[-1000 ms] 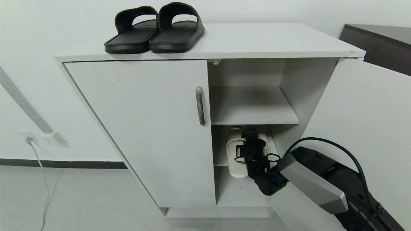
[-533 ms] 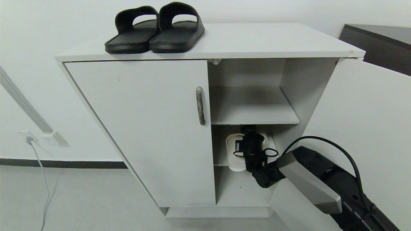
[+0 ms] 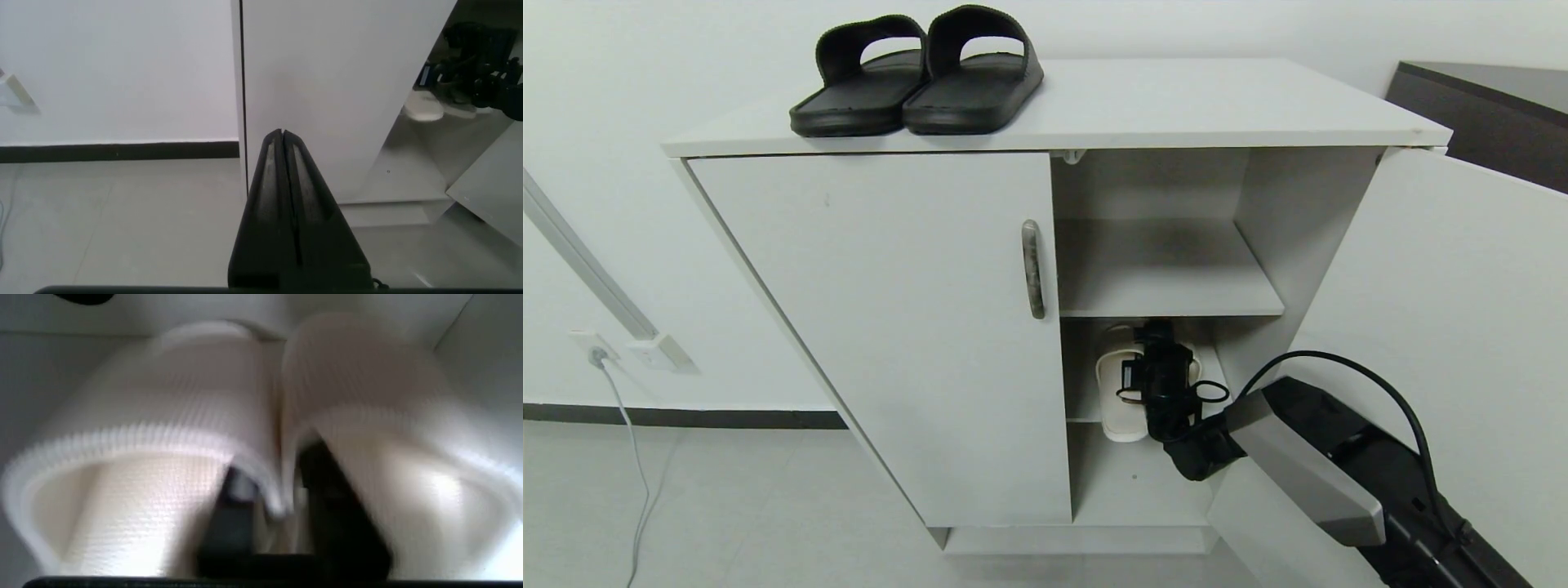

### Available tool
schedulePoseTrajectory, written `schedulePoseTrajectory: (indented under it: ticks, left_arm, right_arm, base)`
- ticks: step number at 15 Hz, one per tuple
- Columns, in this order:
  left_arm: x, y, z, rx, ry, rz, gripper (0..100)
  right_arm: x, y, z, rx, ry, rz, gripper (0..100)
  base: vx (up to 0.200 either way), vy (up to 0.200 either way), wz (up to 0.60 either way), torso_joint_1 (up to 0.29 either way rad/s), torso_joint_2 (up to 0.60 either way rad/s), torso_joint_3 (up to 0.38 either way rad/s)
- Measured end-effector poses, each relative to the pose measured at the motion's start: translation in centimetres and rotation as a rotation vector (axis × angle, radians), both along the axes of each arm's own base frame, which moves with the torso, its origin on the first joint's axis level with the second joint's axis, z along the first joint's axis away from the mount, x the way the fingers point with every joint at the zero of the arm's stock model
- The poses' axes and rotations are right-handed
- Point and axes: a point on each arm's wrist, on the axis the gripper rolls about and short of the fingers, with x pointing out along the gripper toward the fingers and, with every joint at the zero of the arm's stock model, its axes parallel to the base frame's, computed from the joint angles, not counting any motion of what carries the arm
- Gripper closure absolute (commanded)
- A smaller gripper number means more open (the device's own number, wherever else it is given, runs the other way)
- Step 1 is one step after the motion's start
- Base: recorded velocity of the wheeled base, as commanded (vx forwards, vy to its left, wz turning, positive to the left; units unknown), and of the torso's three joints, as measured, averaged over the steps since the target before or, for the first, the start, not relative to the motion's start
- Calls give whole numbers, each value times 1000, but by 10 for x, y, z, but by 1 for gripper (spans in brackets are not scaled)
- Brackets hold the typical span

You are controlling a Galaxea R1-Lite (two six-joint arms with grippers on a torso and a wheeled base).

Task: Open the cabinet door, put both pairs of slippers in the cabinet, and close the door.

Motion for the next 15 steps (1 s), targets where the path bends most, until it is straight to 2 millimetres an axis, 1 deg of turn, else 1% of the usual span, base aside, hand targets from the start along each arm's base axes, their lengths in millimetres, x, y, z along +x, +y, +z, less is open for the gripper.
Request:
schedulePoseTrajectory:
  ticks: [2, 4, 6, 8, 10, 11, 15]
  left_arm:
    - [0, 0, 0, -1, 0, 0, 100]
    - [0, 0, 0, -1, 0, 0, 100]
    - [0, 0, 0, 0, 0, 0, 100]
    - [0, 0, 0, 1, 0, -1, 100]
    - [0, 0, 0, 1, 0, 0, 100]
    - [0, 0, 0, 1, 0, -1, 100]
    - [0, 0, 0, 2, 0, -1, 100]
  right_arm:
    - [-5, -1, -6, -14, 22, -1, 0]
    - [-12, -1, -6, -17, 28, 3, 0]
    - [-28, -4, -8, -28, 47, 14, 0]
    - [-51, -6, -5, -34, 55, 30, 0]
    - [-80, -10, 2, -38, 55, 32, 0]
    - [-96, -13, 5, -44, 61, 37, 0]
    - [-160, -27, 26, -47, 59, 86, 0]
  base:
    - [0, 0, 0, 0, 0, 0]
    - [0, 0, 0, 0, 0, 0]
    - [0, 0, 0, 0, 0, 0]
    - [0, 0, 0, 0, 0, 0]
    - [0, 0, 0, 0, 0, 0]
    - [0, 0, 0, 0, 0, 0]
    - [0, 0, 0, 0, 0, 0]
